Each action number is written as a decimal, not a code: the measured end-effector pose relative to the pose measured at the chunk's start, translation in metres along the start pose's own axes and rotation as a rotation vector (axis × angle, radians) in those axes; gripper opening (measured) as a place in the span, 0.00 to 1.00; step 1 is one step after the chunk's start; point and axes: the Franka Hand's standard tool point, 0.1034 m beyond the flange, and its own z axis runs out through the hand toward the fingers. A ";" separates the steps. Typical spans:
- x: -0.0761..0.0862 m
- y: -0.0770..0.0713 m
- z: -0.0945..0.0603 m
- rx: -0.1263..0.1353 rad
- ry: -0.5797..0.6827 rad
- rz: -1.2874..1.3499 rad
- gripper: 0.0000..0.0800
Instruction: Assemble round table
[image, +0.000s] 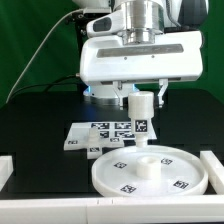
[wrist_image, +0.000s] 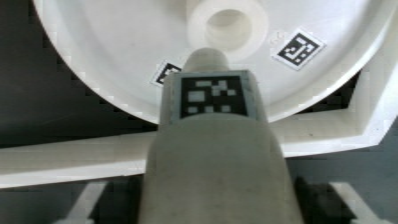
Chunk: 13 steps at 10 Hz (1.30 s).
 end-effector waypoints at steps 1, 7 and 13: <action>-0.001 -0.001 0.000 0.000 -0.001 -0.001 0.51; -0.007 -0.023 0.015 0.016 -0.049 0.008 0.51; -0.010 -0.007 0.025 -0.013 -0.015 -0.004 0.51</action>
Offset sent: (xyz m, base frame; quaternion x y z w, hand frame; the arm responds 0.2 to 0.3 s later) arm 0.0173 0.0188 0.0068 -0.0340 -0.0390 0.0474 0.9975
